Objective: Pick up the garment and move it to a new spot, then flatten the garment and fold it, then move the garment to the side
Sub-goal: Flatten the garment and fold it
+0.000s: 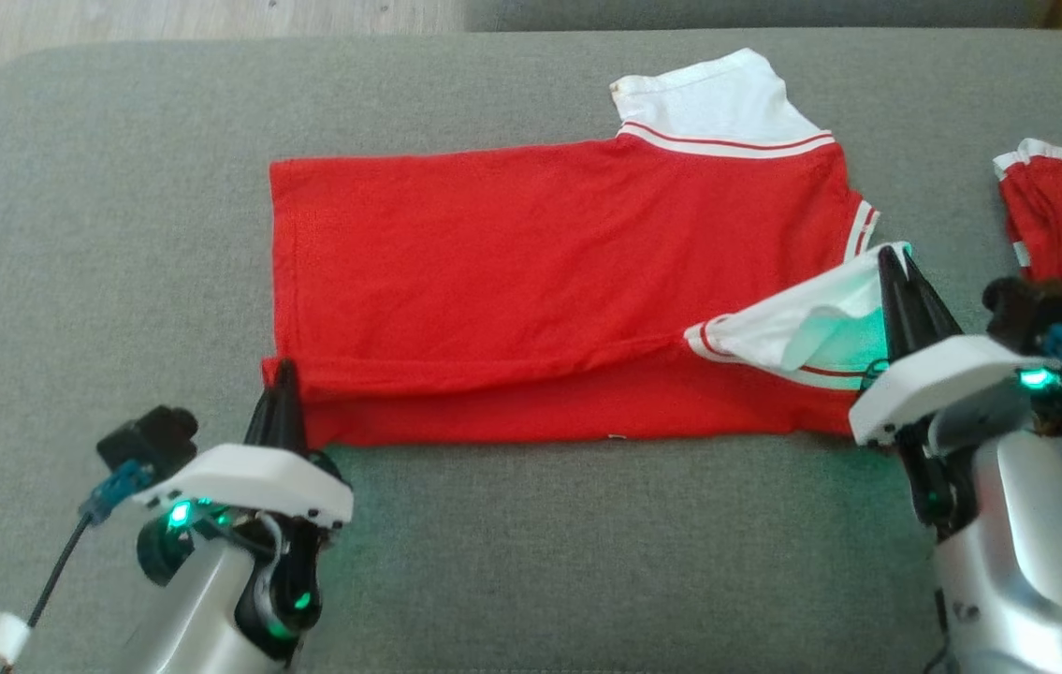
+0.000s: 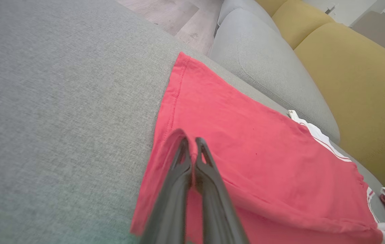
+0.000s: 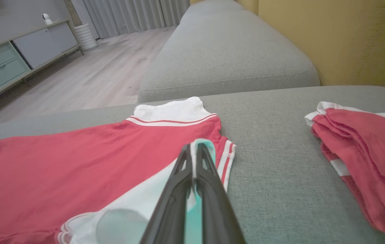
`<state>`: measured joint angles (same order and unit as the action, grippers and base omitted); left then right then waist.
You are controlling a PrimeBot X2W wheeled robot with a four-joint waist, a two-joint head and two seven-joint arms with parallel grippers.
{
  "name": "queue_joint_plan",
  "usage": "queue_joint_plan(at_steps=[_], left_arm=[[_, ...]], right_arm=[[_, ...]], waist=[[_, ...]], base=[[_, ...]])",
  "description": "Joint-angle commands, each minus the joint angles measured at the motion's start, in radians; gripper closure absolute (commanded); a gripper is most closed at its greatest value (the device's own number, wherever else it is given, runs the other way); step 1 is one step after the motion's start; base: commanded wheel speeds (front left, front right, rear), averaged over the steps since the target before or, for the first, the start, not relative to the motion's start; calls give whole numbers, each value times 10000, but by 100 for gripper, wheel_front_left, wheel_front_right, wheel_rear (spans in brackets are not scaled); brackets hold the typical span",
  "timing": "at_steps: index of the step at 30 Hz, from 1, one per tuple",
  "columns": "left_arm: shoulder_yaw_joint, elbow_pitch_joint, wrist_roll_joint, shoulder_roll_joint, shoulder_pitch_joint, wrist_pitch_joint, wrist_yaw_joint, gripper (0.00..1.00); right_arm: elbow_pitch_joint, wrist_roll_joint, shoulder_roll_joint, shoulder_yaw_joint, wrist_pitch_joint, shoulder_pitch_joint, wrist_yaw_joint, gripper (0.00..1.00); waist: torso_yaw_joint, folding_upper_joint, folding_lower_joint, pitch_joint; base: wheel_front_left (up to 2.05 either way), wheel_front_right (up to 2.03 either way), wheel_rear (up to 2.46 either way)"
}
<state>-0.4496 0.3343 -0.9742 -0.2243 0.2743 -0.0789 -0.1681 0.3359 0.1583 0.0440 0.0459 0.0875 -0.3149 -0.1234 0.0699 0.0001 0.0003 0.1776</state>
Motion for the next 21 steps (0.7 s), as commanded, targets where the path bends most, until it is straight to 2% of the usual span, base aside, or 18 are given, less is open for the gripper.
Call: queue_joint_plan(at_steps=[1, 12, 13, 14, 15, 16, 17, 21], left_arm=[[326, -189, 115, -82, 525, 4, 27, 100], [81, 417, 414, 29, 1401, -149, 329, 100], [43, 478, 456, 29, 1485, -151, 361, 100], [-5, 598, 514, 48, 1643, -193, 432, 93], [-38, 664, 568, 42, 1713, -220, 450, 72], [-85, 719, 638, 27, 1778, -256, 484, 28], [-112, 768, 688, 24, 1829, -306, 513, 0], [-151, 881, 823, -45, 1893, -479, 543, 0]], right_arm=[[-171, -94, 62, -161, -135, -501, -73, 100], [2474, -440, 62, -2, -432, -2187, -73, 100], [2686, -458, 62, 31, -515, -2302, -73, 97], [3083, -465, 62, 146, -702, -2506, -73, 16], [3261, -472, 62, 206, -824, -2599, -73, 0], [3444, -472, 62, 239, -915, -2685, -73, 0], [3606, -424, 62, 266, -1030, -2760, -73, 0], [3902, -308, 62, 310, -1723, -2956, -73, 0]], waist=[[21, -1, -3, 53], [62, -1, -3, 324], [64, -1, -3, 335], [63, -1, -3, 347], [59, -1, -3, 350], [51, -1, -3, 354], [44, -1, -3, 353], [-7, -1, -3, 319]], base=[[0, 0, 0], [0, 0, 0], [0, 0, 0], [0, 0, 0], [0, 0, 0], [0, 0, 0], [0, 0, 0], [0, 0, 0]])
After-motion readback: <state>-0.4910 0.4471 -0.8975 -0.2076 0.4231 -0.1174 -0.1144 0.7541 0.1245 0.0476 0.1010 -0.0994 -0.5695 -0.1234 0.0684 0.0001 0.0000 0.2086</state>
